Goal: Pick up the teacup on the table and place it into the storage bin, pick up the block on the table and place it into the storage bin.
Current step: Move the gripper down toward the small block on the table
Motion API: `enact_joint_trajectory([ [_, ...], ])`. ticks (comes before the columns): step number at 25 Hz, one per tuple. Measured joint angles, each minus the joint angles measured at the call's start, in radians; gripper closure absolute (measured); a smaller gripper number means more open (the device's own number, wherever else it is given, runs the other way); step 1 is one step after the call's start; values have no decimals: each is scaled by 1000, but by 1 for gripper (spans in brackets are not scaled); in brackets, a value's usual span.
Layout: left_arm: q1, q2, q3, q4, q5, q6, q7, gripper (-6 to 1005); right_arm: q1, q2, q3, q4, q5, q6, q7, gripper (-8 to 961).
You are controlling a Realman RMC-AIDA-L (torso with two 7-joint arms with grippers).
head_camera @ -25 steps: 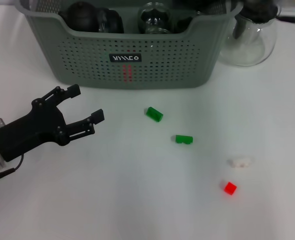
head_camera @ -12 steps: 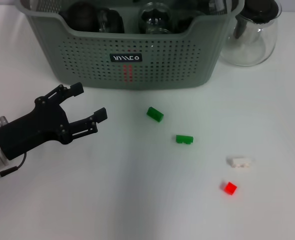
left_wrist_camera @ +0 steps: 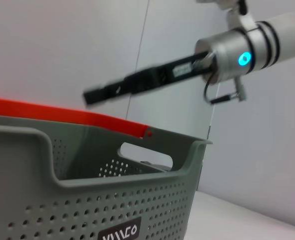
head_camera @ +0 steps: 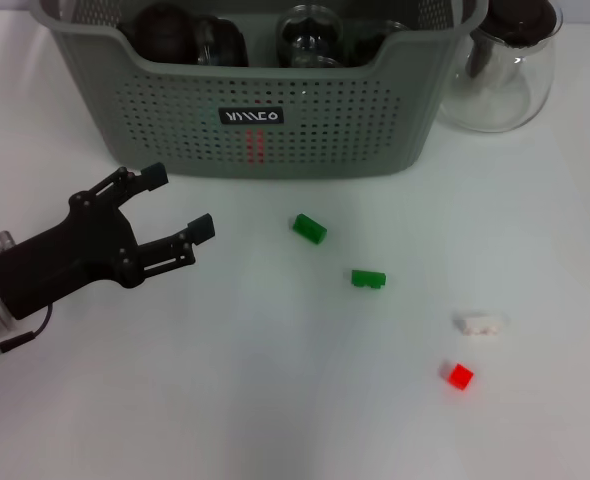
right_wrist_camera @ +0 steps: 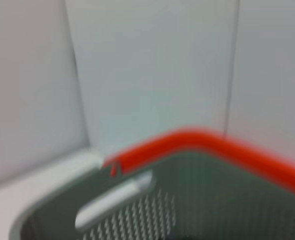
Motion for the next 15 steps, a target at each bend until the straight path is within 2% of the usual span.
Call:
enact_joint_trajectory([
  [4, 1, 1, 0, 1, -6, 5, 0, 50, -190, -1, 73, -268, 171, -147, -88, 405],
  [6, 1, 2, 0, 1, -7, 3, 0, 50, -312, -7, 119, -382, 326, -293, -194, 360],
  [9, 1, 2, 0, 1, -7, 1, 0, 50, -441, -26, 201, -488, 421, -568, -260, 292],
  [12, -3, 5, -1, 2, -7, -1, -3, 50, -523, -50, 275, -570, 356, -836, -254, 249],
  [15, -10, 7, 0, 3, -8, -3, -4, 50, -558, -50, 296, -620, 145, -1000, -262, 219],
])
